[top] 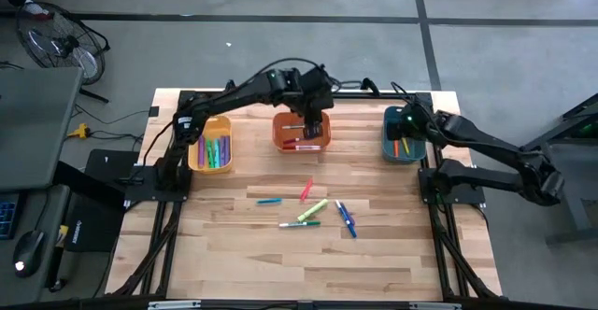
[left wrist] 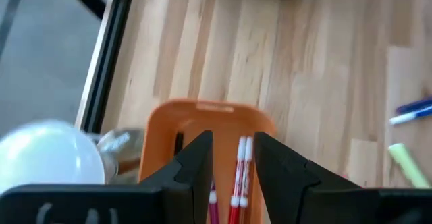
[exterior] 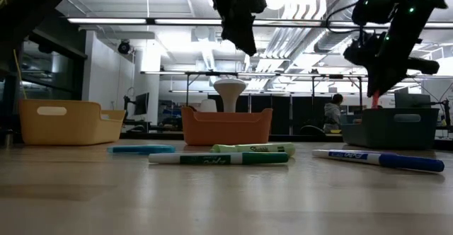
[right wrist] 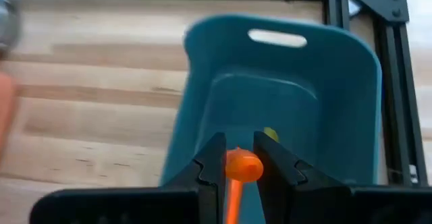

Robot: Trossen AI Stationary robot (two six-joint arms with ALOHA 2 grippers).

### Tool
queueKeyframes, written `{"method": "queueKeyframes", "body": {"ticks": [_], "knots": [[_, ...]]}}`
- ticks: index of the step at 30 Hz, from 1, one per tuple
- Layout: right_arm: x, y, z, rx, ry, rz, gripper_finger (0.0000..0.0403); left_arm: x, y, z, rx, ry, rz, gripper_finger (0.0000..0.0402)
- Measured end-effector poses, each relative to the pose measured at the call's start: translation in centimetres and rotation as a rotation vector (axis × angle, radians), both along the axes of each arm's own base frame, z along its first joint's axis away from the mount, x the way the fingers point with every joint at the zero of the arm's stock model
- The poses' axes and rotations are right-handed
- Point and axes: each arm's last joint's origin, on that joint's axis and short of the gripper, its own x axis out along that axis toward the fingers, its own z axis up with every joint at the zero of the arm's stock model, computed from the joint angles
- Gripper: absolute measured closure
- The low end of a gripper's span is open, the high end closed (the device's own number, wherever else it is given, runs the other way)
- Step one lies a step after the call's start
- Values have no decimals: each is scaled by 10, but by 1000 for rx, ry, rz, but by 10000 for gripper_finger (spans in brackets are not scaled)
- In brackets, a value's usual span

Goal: Pick & Place Markers
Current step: Put the orange pen into the blue bin

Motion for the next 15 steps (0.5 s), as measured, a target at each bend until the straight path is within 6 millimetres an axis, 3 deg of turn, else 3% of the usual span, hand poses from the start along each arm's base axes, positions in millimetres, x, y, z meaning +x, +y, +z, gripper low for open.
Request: {"method": "queueKeyframes", "body": {"ticks": [7, 15], "knots": [[5, -12, -17, 147, 47, -37, 355, 1, 18, 6, -86, -132, -88, 296], [11, -16, -34, 340, 69, -32, 355, 1, 18, 7, -92, -145, -161, 296]]}}
